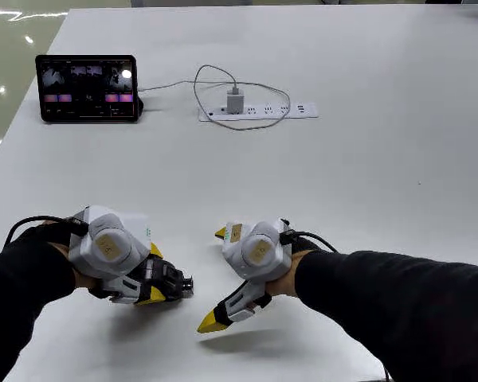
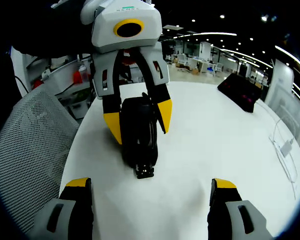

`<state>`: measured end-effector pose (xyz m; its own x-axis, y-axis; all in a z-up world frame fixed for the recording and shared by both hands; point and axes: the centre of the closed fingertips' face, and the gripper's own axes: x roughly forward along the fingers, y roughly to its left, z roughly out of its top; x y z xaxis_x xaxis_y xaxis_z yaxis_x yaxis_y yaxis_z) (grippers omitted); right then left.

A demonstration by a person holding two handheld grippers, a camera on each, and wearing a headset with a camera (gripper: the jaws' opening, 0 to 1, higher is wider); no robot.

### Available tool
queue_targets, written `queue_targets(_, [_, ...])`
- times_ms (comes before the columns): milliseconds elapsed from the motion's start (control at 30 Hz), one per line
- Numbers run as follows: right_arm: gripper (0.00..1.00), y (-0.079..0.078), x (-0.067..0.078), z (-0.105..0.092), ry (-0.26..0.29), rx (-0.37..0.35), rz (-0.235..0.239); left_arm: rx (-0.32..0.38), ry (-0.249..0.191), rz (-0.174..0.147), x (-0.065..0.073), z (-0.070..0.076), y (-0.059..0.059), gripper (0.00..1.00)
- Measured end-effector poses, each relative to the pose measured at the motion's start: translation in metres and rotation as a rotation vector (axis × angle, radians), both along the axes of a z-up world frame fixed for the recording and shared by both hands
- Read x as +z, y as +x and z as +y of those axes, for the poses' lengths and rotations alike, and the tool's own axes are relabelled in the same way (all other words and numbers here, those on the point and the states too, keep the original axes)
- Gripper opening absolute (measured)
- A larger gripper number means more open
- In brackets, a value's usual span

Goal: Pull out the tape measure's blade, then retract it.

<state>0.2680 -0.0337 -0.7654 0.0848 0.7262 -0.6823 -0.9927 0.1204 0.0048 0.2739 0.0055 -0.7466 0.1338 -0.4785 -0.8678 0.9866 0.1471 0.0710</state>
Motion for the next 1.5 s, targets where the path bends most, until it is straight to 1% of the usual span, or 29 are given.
queue_targets(33, [0.84,0.000,0.002,0.001,0.003,0.007,-0.006,-0.001,-0.002,-0.002,0.000,0.000,0.000,0.32])
queue_targets(67, [0.80,0.001,0.002,0.002,0.009,0.008,-0.010,-0.002,-0.004,-0.002,0.000,0.000,0.000,0.32])
queue_targets(133, [0.78,0.001,0.001,0.004,0.014,-0.002,-0.001,0.002,-0.013,-0.002,0.000,0.000,0.000,0.32])
queue_targets(167, [0.75,0.000,0.001,0.005,0.015,0.007,-0.003,0.002,-0.014,-0.002,0.000,0.000,0.000,0.33])
queue_targets(200, [0.71,0.000,0.000,0.005,0.010,0.024,-0.021,0.003,-0.016,-0.002,0.000,0.000,0.000,0.33])
queue_targets(233, [0.68,-0.001,0.000,0.005,0.009,0.030,-0.023,0.004,-0.016,-0.001,0.000,0.000,0.000,0.33])
queue_targets(367, [0.59,0.001,-0.002,0.006,0.006,0.040,-0.022,0.001,-0.009,0.005,0.001,0.000,0.000,0.33])
queue_targets(400, [0.55,0.001,-0.003,0.006,0.005,0.041,-0.020,-0.001,-0.008,0.005,0.001,0.000,0.000,0.33])
queue_targets(500, [0.46,0.000,-0.003,0.007,0.004,0.051,-0.020,-0.002,-0.008,0.007,0.001,0.000,0.000,0.33])
queue_targets(600, [0.39,-0.002,-0.004,0.009,0.007,0.052,-0.006,-0.003,-0.008,0.007,0.001,0.000,0.000,0.33])
queue_targets(733, [0.33,-0.008,-0.008,0.013,0.004,0.066,0.012,-0.003,-0.009,0.008,0.000,0.000,0.000,0.33])
queue_targets(800, [0.29,-0.011,-0.012,0.014,-0.009,0.087,0.006,-0.002,-0.010,0.007,0.000,0.000,0.000,0.33])
queue_targets(1000, [0.21,-0.004,-0.013,0.016,-0.009,0.081,0.001,0.006,-0.019,0.000,0.001,0.000,0.000,0.33])
queue_targets(1133, [0.19,-0.001,-0.013,0.016,-0.013,0.081,-0.004,0.006,-0.021,0.005,0.000,0.000,0.001,0.33])
queue_targets(1233, [0.18,-0.002,-0.012,0.020,-0.014,0.099,0.004,0.003,-0.015,0.009,0.000,0.000,0.001,0.33])
queue_targets(1333, [0.13,-0.006,-0.014,0.023,-0.020,0.123,0.014,0.004,-0.016,0.011,0.000,0.000,0.001,0.33])
queue_targets(1367, [0.13,-0.006,-0.015,0.024,-0.023,0.124,0.002,0.006,-0.017,0.011,0.000,0.000,0.001,0.33])
queue_targets(1400, [0.12,-0.006,-0.014,0.024,-0.033,0.139,-0.010,0.006,-0.018,0.009,-0.001,0.000,0.001,0.33])
queue_targets(1467, [0.12,-0.005,-0.014,0.024,-0.038,0.136,0.006,0.004,-0.018,0.008,-0.001,0.000,0.001,0.33])
queue_targets(1500, [0.11,-0.005,-0.013,0.024,-0.049,0.144,0.001,0.005,-0.018,0.009,-0.001,0.000,0.001,0.33])
